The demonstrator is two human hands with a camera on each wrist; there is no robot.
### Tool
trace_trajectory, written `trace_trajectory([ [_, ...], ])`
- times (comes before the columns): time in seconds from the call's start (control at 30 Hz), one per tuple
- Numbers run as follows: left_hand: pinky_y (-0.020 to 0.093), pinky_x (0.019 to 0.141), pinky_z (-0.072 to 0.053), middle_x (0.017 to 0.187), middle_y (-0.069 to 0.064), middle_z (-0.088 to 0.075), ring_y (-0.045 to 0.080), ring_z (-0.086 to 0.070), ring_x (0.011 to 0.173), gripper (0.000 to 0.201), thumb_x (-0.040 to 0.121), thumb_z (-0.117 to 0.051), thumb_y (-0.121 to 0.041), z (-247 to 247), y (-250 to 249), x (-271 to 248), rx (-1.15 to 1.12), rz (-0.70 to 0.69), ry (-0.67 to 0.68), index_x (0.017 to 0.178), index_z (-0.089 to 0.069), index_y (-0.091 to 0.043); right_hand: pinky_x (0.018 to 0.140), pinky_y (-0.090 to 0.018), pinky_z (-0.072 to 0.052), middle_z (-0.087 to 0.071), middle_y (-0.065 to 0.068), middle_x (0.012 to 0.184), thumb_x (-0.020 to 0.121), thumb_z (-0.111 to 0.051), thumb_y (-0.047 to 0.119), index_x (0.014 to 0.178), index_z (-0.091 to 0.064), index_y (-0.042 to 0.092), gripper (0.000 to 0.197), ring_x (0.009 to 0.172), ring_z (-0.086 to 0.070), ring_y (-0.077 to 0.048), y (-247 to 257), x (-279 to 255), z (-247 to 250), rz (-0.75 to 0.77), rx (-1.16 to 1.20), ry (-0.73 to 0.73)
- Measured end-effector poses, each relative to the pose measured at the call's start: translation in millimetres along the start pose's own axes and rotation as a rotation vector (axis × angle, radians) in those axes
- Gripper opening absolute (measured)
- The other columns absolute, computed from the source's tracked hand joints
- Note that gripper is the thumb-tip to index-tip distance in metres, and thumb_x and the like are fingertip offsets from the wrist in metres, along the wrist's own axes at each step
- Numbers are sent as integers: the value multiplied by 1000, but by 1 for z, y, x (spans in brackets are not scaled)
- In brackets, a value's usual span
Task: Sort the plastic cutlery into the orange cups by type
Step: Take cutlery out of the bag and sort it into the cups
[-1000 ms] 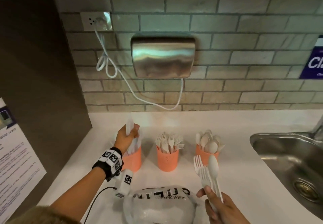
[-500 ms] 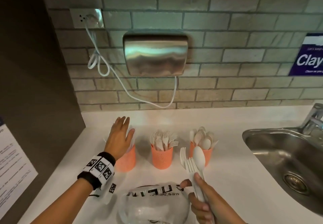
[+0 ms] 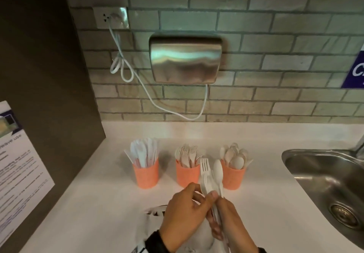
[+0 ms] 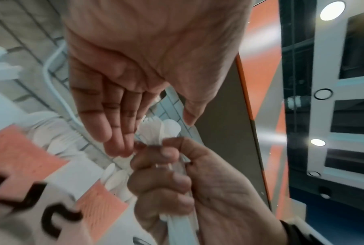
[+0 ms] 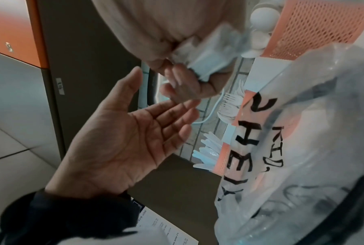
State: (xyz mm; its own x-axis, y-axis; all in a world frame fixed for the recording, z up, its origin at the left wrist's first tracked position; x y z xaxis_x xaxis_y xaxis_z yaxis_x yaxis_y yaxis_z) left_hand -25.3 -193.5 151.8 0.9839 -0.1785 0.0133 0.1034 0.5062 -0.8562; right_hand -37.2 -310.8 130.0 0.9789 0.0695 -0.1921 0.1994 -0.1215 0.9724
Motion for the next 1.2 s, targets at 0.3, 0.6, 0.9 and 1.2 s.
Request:
trace_trajectory([
  [0.3, 43, 81, -54, 83, 5, -70, 20, -67, 81, 25, 97, -37, -20, -27, 25, 12, -243, 75, -115, 95, -61, -17, 33, -20, -30, -49, -7, 36, 99, -30, 16, 96, -61, 3, 33, 28, -40, -16, -9, -2, -2, -3, -67, 54],
  [0.6, 21, 51, -52, 51, 3, -59, 20, -62, 52, 30, 100, -29, -23, 5, 12, 21, -793, 53, -463, 97, -56, -12, 41, -28, -51, -69, -16, 64, 100, -29, 21, 106, -55, 8, 30, 43, -61, -26, -15, 7, 11, -83, 64, 107],
  [0.9, 16, 36, -19, 44, -12, -27, 4, -22, 38, 9, 91, -54, -18, 10, 17, 27, -704, 99, -332, 85, -60, -15, 33, -14, -22, -50, -6, 46, 99, -34, 26, 101, -65, 12, 34, 28, -25, -9, -16, 8, 11, -78, -22, 115],
  [1.2, 12, 34, -29, 52, -2, -54, 3, -43, 31, 26, 97, -44, -20, -6, 6, 38, -759, 178, -139, 76, -53, -6, 31, -14, -30, -54, -7, 43, 99, -28, 32, 73, -74, 17, 54, 24, -35, -9, 2, 12, 7, -67, 45, 299],
])
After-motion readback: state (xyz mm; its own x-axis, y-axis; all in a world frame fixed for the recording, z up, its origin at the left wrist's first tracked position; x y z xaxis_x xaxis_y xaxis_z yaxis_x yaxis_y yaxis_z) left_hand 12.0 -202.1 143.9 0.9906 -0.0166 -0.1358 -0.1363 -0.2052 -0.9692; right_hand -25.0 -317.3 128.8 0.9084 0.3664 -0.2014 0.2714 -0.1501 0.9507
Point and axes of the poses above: each hand's wrist, its own x-axis towards the middle knuckle, its own z-axis out of the back of the hand, y = z × x, the point moved 1 cm from there along x, towards the middle knuckle
